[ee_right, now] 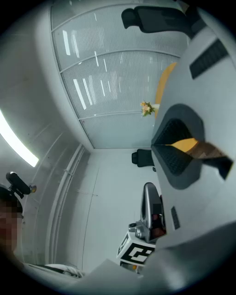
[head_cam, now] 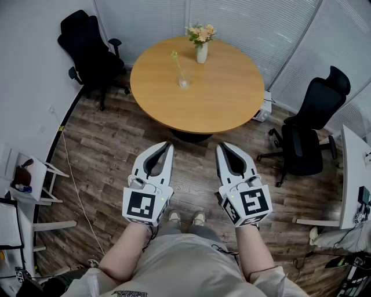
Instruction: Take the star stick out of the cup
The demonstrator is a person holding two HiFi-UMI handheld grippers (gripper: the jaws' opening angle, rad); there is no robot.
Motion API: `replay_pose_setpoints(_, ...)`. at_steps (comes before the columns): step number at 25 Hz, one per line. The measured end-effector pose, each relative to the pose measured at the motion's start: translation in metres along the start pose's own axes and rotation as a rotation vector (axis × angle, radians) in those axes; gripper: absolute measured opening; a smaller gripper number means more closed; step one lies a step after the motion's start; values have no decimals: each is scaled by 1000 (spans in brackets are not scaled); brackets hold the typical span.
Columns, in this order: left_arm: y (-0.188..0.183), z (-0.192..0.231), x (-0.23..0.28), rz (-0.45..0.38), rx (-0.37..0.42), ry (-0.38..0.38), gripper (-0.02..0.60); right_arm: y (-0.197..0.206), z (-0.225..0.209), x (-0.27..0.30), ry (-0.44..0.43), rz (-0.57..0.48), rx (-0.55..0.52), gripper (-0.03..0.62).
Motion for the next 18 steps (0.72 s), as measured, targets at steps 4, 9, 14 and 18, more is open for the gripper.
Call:
replay_pose_setpoints(4, -3, -2, 4, -1, 10, 0, 23, 0, -5, 1, 0, 4, -2, 29)
replay_pose_setpoints(9, -8, -3, 8, -5, 22, -4, 23, 1, -8, 3, -8, 3, -5, 29)
replay_pose_setpoints(14, -3, -10, 14, 6, 21, -7, 23, 7, -19, 3, -5, 15, 2, 29)
replay_pose_setpoints(18, 2, -14, 17, 23, 18, -10, 23, 7, -22, 4, -17, 10, -1, 29)
Point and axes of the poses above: the fingertips, and each gripper's own axes: x forward along the fingers, z to its left, y out of its underside, the point moved 6 cm from there along -x, backward along the fingers, and after that the axes turned 3 degrees about y, right-handed, at the moved point
